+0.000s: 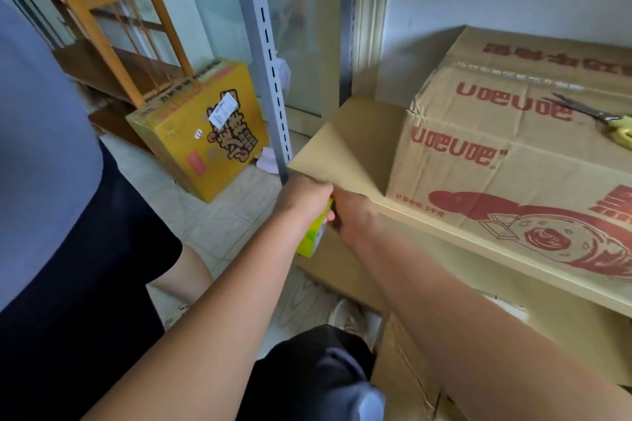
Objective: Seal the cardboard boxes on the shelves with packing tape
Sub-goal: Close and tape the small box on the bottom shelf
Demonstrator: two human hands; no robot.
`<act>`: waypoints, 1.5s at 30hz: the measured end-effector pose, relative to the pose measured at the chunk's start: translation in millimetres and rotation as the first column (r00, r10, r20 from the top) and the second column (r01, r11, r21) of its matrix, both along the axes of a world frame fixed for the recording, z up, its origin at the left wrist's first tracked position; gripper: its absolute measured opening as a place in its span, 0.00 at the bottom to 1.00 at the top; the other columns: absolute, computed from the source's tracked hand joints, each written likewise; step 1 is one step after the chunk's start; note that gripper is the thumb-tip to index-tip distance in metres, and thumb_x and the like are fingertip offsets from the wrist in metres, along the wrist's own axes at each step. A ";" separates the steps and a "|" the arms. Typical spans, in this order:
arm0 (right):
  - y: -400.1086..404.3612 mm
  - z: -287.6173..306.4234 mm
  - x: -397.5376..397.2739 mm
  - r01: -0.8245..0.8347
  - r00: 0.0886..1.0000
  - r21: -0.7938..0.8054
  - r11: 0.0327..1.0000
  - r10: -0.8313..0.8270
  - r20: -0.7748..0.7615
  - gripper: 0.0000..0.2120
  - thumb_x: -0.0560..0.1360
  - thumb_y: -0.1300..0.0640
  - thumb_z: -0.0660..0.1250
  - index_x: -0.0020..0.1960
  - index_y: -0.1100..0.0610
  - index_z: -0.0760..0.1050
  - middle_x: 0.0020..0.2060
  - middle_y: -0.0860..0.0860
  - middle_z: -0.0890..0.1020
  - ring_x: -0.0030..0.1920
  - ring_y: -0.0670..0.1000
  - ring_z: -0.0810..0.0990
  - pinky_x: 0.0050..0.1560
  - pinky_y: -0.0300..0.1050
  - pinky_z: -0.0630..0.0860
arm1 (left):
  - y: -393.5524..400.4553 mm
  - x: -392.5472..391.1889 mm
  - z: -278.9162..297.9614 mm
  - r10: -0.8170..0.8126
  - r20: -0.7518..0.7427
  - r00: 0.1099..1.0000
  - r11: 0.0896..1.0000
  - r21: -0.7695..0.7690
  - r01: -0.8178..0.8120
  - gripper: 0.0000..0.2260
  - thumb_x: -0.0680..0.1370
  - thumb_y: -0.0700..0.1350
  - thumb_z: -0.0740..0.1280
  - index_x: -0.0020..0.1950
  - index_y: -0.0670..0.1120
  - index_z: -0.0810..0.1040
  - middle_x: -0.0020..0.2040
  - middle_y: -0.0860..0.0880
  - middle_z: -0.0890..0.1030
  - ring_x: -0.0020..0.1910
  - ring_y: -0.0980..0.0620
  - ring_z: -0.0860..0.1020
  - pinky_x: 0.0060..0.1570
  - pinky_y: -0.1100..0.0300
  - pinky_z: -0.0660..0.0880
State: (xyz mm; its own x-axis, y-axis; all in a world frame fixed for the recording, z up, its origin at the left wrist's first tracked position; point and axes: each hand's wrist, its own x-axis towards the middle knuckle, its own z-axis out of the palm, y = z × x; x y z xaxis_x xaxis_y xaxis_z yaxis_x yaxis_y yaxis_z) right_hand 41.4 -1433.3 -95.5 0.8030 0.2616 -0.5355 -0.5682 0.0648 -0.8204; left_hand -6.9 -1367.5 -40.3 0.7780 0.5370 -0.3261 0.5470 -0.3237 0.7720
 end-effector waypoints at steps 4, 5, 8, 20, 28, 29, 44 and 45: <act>-68.4 12.3 -15.0 0.003 0.999 -0.086 0.996 0.001 0.050 0.05 0.75 0.58 0.72 0.44 0.60 0.82 0.25 0.54 0.78 0.21 0.50 0.73 0.27 0.40 0.72 | -55.1 -23.6 7.4 -0.046 -0.038 0.998 0.973 -0.229 0.036 0.12 0.79 0.46 0.63 0.46 0.40 0.82 0.27 0.46 0.81 0.21 0.54 0.78 0.24 0.68 0.73; -95.5 6.3 -18.4 0.034 0.999 -0.110 0.993 -0.029 0.046 0.07 0.76 0.57 0.71 0.47 0.62 0.83 0.28 0.57 0.79 0.21 0.51 0.73 0.23 0.38 0.69 | -78.7 -27.8 5.0 -0.096 -0.084 0.992 0.937 -0.343 0.061 0.12 0.79 0.46 0.64 0.45 0.41 0.82 0.27 0.46 0.81 0.22 0.54 0.78 0.26 0.67 0.74; -179.7 -21.1 -32.3 0.081 0.995 -0.205 0.975 -0.090 -0.037 0.11 0.75 0.56 0.72 0.50 0.65 0.83 0.33 0.58 0.81 0.23 0.53 0.76 0.21 0.39 0.70 | -146.7 -42.5 -18.7 -0.298 -0.168 0.940 0.826 -0.539 0.166 0.13 0.79 0.45 0.61 0.38 0.42 0.79 0.25 0.48 0.80 0.29 0.51 0.79 0.37 0.62 0.76; -266.0 -102.9 11.1 0.054 0.993 -0.421 0.906 -0.003 0.122 0.09 0.78 0.54 0.69 0.50 0.59 0.85 0.45 0.47 0.85 0.46 0.42 0.79 0.51 0.33 0.73 | -238.8 -72.4 -129.9 -0.290 -0.257 0.922 0.954 -0.152 0.258 0.17 0.83 0.53 0.57 0.51 0.41 0.79 0.45 0.45 0.83 0.45 0.44 0.81 0.43 0.57 0.76; -261.5 -164.2 50.4 -0.145 0.986 -0.750 0.645 0.154 -0.058 0.10 0.71 0.36 0.70 0.43 0.41 0.84 0.48 0.49 0.86 0.57 0.57 0.81 0.63 0.56 0.75 | -245.4 -47.9 -159.0 -0.292 -0.301 0.908 0.956 -0.131 0.264 0.20 0.83 0.56 0.56 0.44 0.47 0.82 0.36 0.48 0.85 0.37 0.51 0.83 0.35 0.59 0.76; -258.8 -161.4 51.2 -0.194 0.977 -0.806 0.559 0.182 -0.109 0.16 0.73 0.35 0.68 0.52 0.45 0.83 0.55 0.52 0.84 0.61 0.58 0.78 0.66 0.55 0.72 | -247.4 -46.4 -161.6 -0.297 -0.301 0.906 0.954 -0.133 0.269 0.19 0.83 0.56 0.56 0.44 0.48 0.81 0.35 0.49 0.85 0.37 0.51 0.83 0.36 0.59 0.78; -253.6 -149.4 25.5 -0.185 0.582 -0.980 0.077 0.812 -0.046 0.25 0.81 0.35 0.47 0.61 0.48 0.74 0.49 0.53 0.82 0.49 0.55 0.80 0.44 0.47 0.76 | -244.2 -49.5 -163.2 -0.248 -0.220 0.943 0.905 -0.401 0.145 0.17 0.84 0.54 0.56 0.46 0.47 0.79 0.30 0.46 0.84 0.27 0.50 0.80 0.38 0.53 0.81; -252.7 -152.4 22.4 -0.191 0.580 -0.980 0.054 0.812 -0.068 0.27 0.80 0.33 0.45 0.61 0.49 0.72 0.49 0.54 0.81 0.49 0.55 0.80 0.43 0.47 0.73 | -245.3 -50.8 -163.3 -0.258 -0.205 0.944 0.899 -0.408 0.157 0.18 0.84 0.55 0.55 0.47 0.46 0.79 0.30 0.46 0.84 0.27 0.50 0.80 0.33 0.57 0.78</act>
